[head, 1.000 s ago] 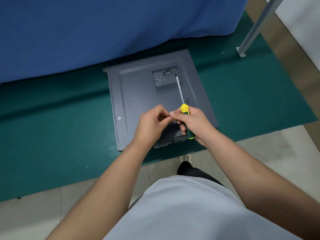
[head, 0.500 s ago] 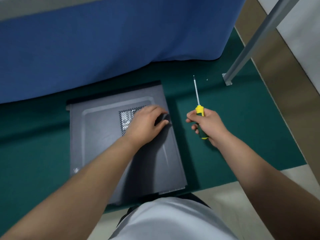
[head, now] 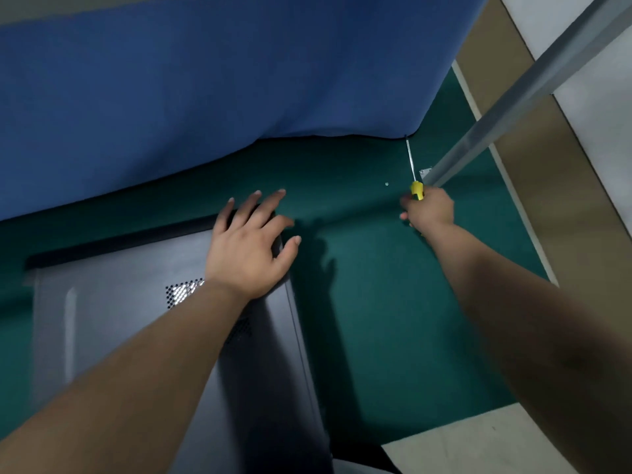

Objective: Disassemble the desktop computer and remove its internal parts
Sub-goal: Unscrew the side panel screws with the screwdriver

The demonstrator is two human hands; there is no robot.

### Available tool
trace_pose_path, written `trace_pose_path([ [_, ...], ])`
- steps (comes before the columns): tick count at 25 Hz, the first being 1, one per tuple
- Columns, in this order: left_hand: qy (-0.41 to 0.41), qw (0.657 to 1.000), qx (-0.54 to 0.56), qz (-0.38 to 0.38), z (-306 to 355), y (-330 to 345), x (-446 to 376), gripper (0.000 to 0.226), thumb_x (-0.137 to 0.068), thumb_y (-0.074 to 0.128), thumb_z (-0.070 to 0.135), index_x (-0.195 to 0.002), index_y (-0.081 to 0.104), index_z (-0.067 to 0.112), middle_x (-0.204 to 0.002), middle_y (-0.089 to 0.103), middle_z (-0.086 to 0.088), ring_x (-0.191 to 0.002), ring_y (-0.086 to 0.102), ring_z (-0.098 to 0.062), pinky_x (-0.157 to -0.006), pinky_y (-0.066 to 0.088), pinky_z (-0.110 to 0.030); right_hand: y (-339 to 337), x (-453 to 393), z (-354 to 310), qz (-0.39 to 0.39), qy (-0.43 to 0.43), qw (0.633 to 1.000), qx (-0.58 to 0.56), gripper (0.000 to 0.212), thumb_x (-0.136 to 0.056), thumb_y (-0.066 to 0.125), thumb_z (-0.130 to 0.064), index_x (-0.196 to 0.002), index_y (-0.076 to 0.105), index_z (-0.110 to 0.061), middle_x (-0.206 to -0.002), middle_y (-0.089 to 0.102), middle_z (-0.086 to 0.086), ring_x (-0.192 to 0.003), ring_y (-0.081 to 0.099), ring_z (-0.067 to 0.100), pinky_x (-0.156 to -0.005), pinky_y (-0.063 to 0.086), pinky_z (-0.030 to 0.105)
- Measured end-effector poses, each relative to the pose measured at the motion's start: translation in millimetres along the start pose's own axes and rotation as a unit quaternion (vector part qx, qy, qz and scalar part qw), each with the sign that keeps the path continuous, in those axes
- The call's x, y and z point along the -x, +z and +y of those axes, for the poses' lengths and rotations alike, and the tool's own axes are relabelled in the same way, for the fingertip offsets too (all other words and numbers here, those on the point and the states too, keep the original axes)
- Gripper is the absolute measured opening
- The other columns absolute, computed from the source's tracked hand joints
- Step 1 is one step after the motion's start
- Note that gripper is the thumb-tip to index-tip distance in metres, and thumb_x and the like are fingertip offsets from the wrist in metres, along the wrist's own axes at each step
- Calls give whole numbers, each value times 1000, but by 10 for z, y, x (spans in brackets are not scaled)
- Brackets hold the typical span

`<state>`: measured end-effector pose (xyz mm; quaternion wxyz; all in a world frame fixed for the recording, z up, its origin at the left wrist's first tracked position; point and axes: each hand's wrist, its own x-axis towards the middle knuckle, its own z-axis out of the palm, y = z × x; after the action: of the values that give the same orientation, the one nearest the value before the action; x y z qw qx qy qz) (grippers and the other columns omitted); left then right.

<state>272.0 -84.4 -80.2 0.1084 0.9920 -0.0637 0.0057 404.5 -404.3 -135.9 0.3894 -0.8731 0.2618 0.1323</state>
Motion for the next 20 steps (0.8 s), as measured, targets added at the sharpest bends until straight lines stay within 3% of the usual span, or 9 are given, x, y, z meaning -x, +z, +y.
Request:
trace_pose_path([
  [3, 5, 1000, 5, 18, -18, 10, -26, 34, -97, 43, 55, -110, 68, 36, -157, 46, 12, -149, 37, -21, -123, 21, -52, 224, -271, -119, 28, -29, 998, 42, 18, -96, 54, -28, -85, 63, -18, -76, 67, 3, -68, 67, 22, -59, 53, 31],
  [6, 9, 999, 7, 32, -19, 0, -18, 32, -97, 46, 52, -108, 69, 33, -155, 49, 11, -145, 42, -23, -122, 23, -52, 401, -416, -135, 46, -59, 995, 60, 24, -97, 56, -32, -74, 57, -23, -67, 55, -3, -60, 52, 20, -50, 35, 25],
  [8, 11, 999, 4, 38, -22, 3, -20, 31, -97, 46, 50, -107, 70, 32, -153, 50, 11, -143, 44, -23, -121, 24, -52, 490, -475, -106, 55, -58, 996, 48, 28, -96, 58, -30, -69, 55, -23, -69, 56, -1, -56, 49, 18, -50, 34, 24],
  [12, 13, 999, 2, 45, -34, 12, -25, 31, -97, 47, 48, -106, 71, 31, -151, 52, 10, -141, 46, -24, -121, 25, -51, 536, -487, -82, 61, -50, 997, 2, 29, -95, 60, -28, -66, 57, -28, -64, 55, -10, -58, 50, 15, -50, 35, 22],
  [16, 12, 999, 0, 48, -45, 17, -22, 30, -98, 47, 47, -106, 71, 31, -151, 52, 10, -139, 47, -24, -121, 26, -51, 430, -321, -117, 73, -30, 995, -53, 4, -93, 66, -28, -91, 69, -27, -77, 62, -14, -80, 60, 18, -60, 43, 19],
  [20, 10, 998, 0, 58, -60, 44, -28, 28, -97, 46, 47, -104, 70, 33, -150, 52, 12, -138, 47, -23, -120, 26, -50, 553, 176, -80, 117, -20, 988, -101, 18, -94, 63, -29, -103, 66, -14, -96, 68, 8, -94, 60, 34, -80, 45, 32],
])
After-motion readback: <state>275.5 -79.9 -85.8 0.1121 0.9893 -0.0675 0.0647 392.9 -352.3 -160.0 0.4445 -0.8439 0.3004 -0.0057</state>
